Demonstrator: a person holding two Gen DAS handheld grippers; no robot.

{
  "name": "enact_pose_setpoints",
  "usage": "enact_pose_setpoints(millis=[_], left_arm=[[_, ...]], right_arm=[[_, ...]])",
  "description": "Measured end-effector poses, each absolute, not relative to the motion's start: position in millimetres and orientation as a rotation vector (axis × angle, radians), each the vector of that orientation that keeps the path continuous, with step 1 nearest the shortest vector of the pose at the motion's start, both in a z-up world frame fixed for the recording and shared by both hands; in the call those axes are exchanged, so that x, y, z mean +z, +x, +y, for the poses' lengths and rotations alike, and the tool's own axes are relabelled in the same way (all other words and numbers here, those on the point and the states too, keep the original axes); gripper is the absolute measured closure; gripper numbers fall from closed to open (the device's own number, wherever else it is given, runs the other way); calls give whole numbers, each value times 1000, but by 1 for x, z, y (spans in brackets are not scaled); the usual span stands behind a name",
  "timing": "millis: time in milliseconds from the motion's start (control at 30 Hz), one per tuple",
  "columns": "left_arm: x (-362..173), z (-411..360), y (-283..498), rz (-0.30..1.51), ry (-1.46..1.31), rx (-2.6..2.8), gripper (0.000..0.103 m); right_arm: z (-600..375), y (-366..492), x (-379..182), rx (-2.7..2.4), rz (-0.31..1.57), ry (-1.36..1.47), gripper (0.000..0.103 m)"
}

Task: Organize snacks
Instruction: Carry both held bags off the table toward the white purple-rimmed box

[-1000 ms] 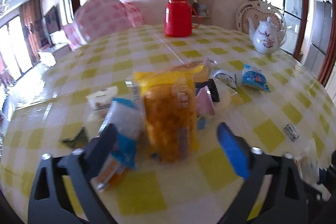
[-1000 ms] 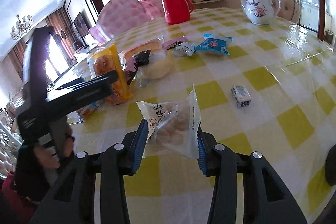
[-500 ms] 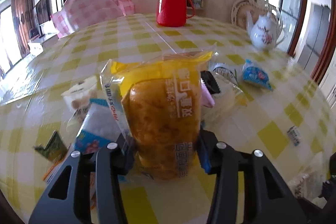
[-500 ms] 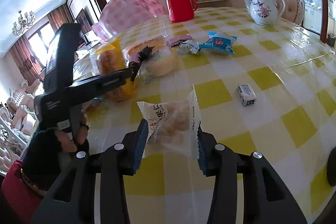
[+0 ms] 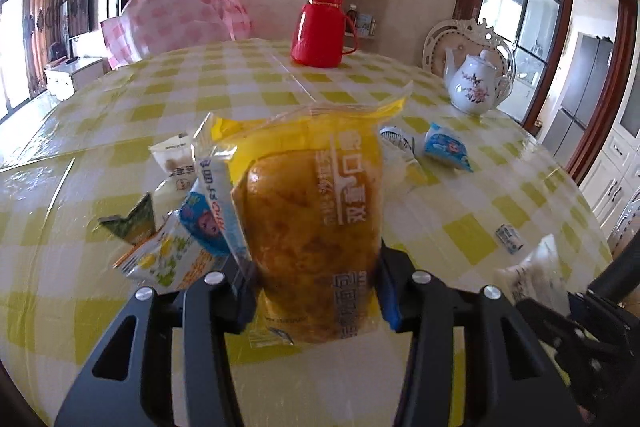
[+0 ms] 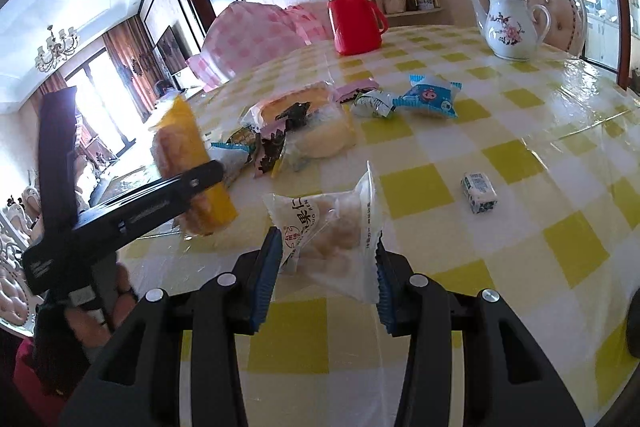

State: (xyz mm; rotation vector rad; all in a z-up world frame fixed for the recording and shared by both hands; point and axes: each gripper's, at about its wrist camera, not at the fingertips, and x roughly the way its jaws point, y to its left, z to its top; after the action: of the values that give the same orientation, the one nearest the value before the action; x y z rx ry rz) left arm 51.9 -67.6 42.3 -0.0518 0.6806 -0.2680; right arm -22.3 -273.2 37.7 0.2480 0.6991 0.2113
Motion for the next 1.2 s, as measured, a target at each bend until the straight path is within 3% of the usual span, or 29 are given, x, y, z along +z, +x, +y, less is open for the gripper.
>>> enact_pose_setpoints(millis=[600,1200], left_arm=[[63,-19,-22,581,-183,-196,55],[54,49,-106,628,-138,-83,55]], right_arm=[[-270,-24,35,262,688,394,60],[-171,-57,45,451,700,327,60]])
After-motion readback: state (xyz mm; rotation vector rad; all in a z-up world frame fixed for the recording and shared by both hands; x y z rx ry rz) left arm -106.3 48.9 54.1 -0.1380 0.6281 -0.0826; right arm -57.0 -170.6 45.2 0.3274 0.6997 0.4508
